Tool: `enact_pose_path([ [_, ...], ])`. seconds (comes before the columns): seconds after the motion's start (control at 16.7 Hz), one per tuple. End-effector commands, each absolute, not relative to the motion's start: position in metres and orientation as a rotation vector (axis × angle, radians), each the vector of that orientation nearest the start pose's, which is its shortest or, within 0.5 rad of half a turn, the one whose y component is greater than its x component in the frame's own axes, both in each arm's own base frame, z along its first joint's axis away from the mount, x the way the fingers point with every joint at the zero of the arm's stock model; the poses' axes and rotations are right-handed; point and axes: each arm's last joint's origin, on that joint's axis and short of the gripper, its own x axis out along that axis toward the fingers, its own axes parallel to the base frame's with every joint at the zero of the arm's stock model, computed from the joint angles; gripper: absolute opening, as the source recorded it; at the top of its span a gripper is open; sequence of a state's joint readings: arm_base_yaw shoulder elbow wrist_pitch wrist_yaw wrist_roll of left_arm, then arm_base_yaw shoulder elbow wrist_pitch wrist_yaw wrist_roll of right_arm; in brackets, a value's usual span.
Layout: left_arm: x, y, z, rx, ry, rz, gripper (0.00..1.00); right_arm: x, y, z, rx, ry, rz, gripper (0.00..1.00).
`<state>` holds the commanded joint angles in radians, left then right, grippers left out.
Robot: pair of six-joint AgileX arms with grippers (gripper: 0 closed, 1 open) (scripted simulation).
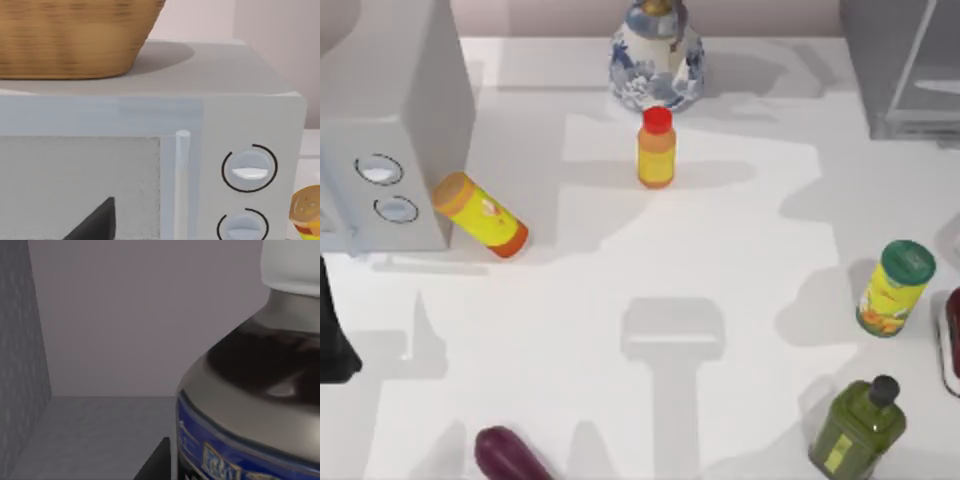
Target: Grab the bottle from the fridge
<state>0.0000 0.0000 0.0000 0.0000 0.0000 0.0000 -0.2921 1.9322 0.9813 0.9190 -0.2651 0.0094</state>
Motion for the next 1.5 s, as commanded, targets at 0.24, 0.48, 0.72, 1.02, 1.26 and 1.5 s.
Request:
enact_pose_path([
  [0.24,0.106,-0.001,0.160,0.000,0.000,0.000,1.00,0.373,-0.109,0.183,-0.003,0.009,-0.012,0.00],
  [0.48,0.106,-0.001,0.160,0.000,0.000,0.000,1.00,0.374,-0.107,0.181,0.001,0.015,-0.007,0.00],
  [0.72,0.106,-0.001,0.160,0.000,0.000,0.000,1.00,0.361,-0.097,0.198,-0.007,0.008,-0.006,0.00],
  [1.02,0.106,-0.001,0.160,0.000,0.000,0.000,1.00,0.306,-0.066,0.240,-0.018,-0.001,-0.011,0.00],
  [1.26,0.106,-0.001,0.160,0.000,0.000,0.000,1.00,0.232,-0.037,0.254,-0.015,0.000,-0.014,0.00],
  [1.5,0.106,-0.001,0.160,0.000,0.000,0.000,1.00,0.162,-0.016,0.234,-0.006,0.002,-0.013,0.00],
])
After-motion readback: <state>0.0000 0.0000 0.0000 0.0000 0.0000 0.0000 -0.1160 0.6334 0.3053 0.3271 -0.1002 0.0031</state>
